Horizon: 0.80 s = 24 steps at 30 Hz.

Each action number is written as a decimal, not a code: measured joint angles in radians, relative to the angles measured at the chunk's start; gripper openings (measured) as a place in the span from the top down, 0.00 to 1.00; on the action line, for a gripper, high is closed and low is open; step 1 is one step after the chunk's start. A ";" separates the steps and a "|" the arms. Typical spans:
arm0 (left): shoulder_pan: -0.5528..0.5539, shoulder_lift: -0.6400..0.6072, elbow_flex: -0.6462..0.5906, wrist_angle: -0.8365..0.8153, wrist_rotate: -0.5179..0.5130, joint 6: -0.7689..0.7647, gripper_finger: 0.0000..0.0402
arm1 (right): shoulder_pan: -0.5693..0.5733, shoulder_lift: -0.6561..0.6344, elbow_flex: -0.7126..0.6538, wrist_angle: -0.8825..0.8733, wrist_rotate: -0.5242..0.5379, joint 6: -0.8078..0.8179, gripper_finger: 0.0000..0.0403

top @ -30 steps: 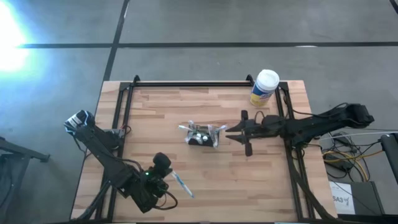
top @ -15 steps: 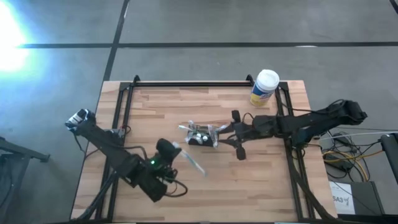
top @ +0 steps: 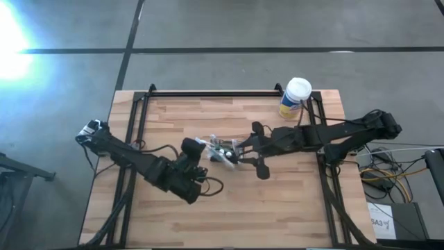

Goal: Pick & Place toothbrushing station
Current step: Put the blue toothbrush into the black mesh organizer

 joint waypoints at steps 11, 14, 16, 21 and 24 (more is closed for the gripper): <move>0.005 0.000 -0.001 0.004 -0.026 -0.008 1.00 | 0.001 0.074 0.144 -0.160 -0.040 0.011 0.35; -0.005 0.000 -0.001 0.000 -0.024 -0.013 1.00 | 0.002 0.028 0.184 -0.182 -0.097 0.012 0.34; -0.014 0.000 -0.001 -0.001 -0.023 -0.013 1.00 | 0.002 -0.003 0.205 -0.184 -0.107 0.022 0.34; -0.026 -0.001 -0.001 -0.004 -0.023 -0.017 1.00 | 0.002 -0.052 0.242 -0.190 -0.107 0.070 0.36; -0.030 -0.001 -0.001 -0.004 -0.023 -0.018 1.00 | 0.002 -0.077 0.254 -0.188 -0.107 0.098 0.37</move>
